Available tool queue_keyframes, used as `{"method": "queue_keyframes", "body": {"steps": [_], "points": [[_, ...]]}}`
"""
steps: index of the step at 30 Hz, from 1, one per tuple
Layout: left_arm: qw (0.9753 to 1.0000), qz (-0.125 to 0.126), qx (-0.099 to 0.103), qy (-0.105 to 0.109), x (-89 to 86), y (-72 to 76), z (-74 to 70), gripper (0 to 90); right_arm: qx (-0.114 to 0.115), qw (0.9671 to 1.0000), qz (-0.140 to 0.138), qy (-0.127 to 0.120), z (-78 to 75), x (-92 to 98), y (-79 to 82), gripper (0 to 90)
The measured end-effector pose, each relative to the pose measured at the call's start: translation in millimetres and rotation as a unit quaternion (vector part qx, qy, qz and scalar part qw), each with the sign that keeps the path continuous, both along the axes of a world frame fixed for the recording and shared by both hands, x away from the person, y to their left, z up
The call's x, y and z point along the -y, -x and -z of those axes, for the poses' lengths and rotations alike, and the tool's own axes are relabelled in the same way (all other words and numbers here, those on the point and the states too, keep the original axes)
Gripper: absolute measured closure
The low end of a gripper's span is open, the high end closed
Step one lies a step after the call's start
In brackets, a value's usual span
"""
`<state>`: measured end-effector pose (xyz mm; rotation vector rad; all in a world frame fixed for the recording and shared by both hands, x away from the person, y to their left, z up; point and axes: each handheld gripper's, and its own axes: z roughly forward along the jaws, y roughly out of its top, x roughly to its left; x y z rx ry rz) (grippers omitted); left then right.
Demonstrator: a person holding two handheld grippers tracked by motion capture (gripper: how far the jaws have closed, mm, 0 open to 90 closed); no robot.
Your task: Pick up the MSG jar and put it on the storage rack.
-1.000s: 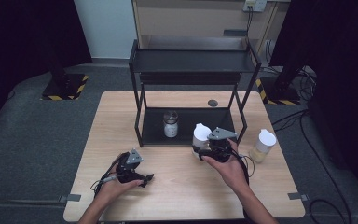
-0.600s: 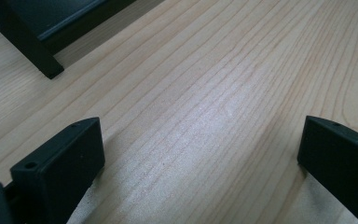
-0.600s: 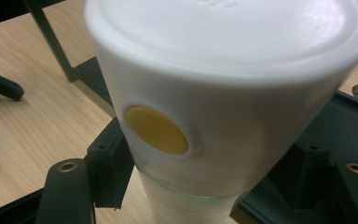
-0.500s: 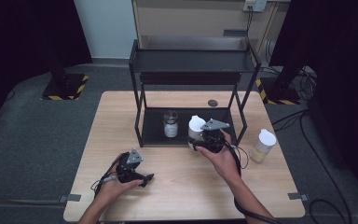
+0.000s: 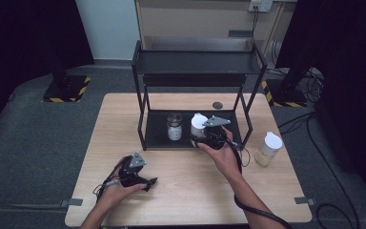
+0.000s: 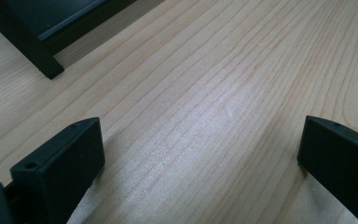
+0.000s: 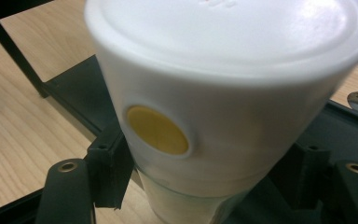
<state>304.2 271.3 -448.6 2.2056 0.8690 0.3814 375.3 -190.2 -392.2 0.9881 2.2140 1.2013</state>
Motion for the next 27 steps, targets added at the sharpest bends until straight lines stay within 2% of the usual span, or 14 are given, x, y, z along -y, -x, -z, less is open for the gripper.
{"method": "queue_keyframes", "body": {"steps": [15, 27], "points": [[1.0000, 0.000, 0.000, 0.000, 0.0, 0.0, -0.1, 0.0, -0.010, 0.9999, 0.009, 0.005, 4.3, -7.7, -16.6, 31.6], [1.0000, 0.000, 0.000, 0.000, 0.2, 0.2, -0.1, 0.0, -0.016, 0.9998, 0.014, 0.004, 8.2, -11.5, -23.5, 31.6]]}}
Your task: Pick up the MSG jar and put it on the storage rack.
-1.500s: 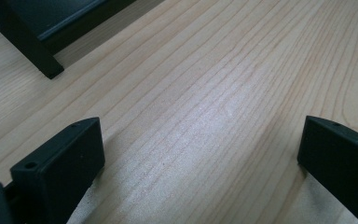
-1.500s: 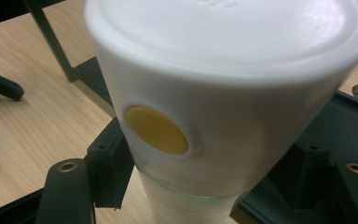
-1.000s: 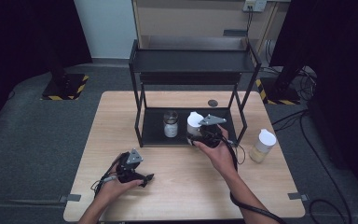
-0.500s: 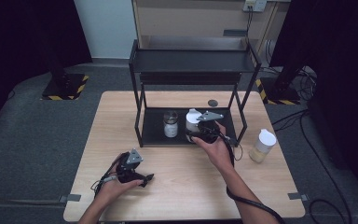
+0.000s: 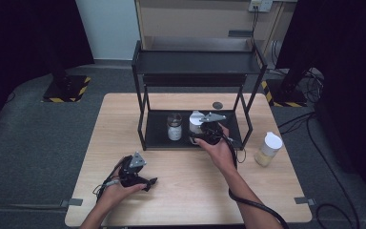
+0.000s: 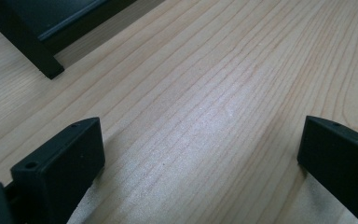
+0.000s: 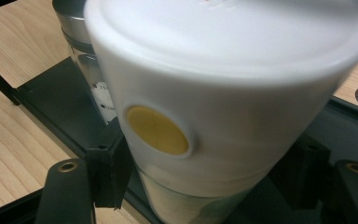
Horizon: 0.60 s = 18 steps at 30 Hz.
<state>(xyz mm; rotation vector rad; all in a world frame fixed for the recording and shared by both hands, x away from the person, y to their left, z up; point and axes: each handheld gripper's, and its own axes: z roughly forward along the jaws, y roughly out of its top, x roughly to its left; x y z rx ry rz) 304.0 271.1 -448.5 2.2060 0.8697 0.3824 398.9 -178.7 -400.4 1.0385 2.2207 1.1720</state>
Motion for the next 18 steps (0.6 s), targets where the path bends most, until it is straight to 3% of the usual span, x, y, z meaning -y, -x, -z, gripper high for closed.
{"method": "queue_keyframes", "body": {"steps": [18], "points": [[1.0000, -0.002, 0.000, 0.000, 0.5, 0.8, 0.0, 0.0, -0.005, 1.0000, -0.005, 0.000, 3.9, -10.2, -5.5, 31.6]]}}
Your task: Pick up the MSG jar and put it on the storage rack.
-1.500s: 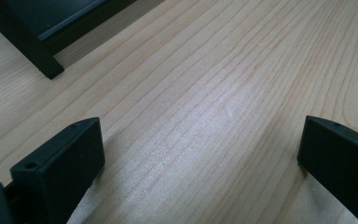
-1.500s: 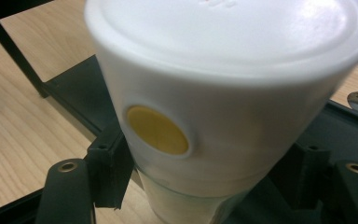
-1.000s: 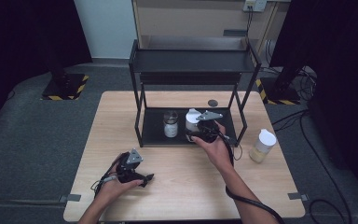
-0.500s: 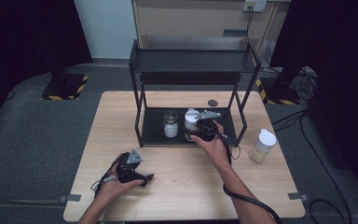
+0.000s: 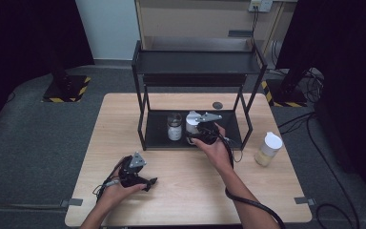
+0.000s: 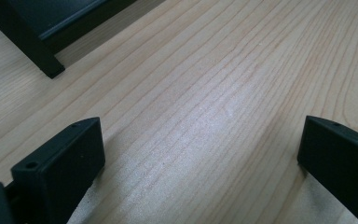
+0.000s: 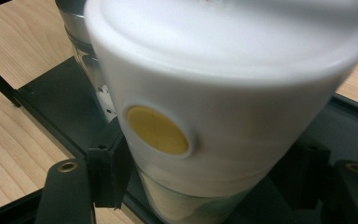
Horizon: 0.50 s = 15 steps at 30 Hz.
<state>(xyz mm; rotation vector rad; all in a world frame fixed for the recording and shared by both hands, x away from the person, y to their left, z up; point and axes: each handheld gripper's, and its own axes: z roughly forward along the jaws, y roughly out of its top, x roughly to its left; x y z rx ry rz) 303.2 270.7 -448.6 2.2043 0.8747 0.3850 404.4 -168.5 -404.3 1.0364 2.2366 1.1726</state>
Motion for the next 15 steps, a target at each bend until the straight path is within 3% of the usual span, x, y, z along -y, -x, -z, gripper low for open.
{"method": "queue_keyframes", "body": {"steps": [15], "points": [[1.0000, -0.001, 0.000, 0.000, 0.3, 0.5, 0.0, 0.0, -0.003, 1.0000, -0.006, -0.001, 0.0, 0.4, -4.2, 31.5]]}}
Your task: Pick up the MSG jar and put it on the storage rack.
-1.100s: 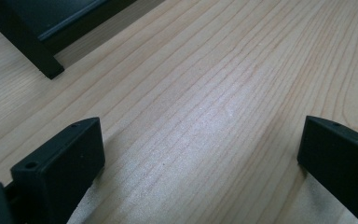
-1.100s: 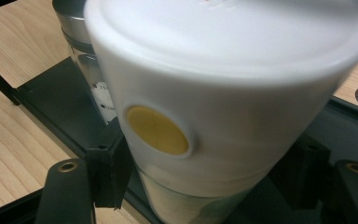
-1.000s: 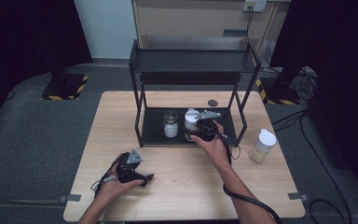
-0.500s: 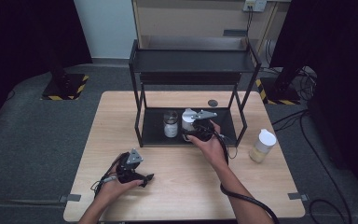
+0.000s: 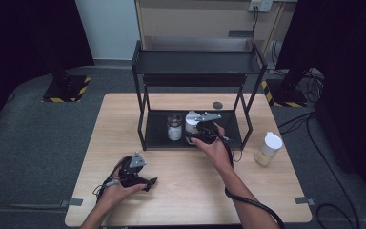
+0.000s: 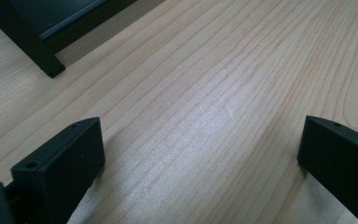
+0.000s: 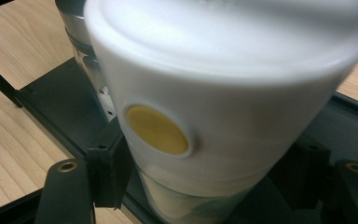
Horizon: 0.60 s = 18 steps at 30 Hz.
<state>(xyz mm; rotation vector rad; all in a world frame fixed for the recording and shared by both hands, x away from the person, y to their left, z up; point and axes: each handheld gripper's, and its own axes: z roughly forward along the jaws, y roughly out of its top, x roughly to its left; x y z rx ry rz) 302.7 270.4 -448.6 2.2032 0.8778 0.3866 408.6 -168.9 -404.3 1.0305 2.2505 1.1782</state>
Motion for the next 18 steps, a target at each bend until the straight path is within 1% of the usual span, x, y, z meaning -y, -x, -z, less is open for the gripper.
{"method": "queue_keyframes", "body": {"steps": [5, 8, 13, 18], "points": [[1.0000, 0.000, 0.000, 0.000, 0.1, 0.1, 0.0, 0.0, 0.001, 1.0000, -0.002, 0.000, 0.5, 0.5, 0.0, 31.4], [1.0000, 0.000, 0.000, 0.000, 0.1, 0.1, 0.0, 0.0, -0.002, 1.0000, -0.001, -0.003, 0.3, 1.3, -0.6, 31.4], [1.0000, -0.001, 0.000, 0.000, 0.2, 0.3, 0.0, 0.0, 0.003, 1.0000, -0.001, 0.000, 1.7, 0.2, 1.2, 31.3], [1.0000, -0.001, 0.000, 0.000, 0.2, 0.4, 0.0, 0.0, 0.001, 1.0000, -0.002, -0.001, 1.7, 1.0, 0.8, 31.2]]}}
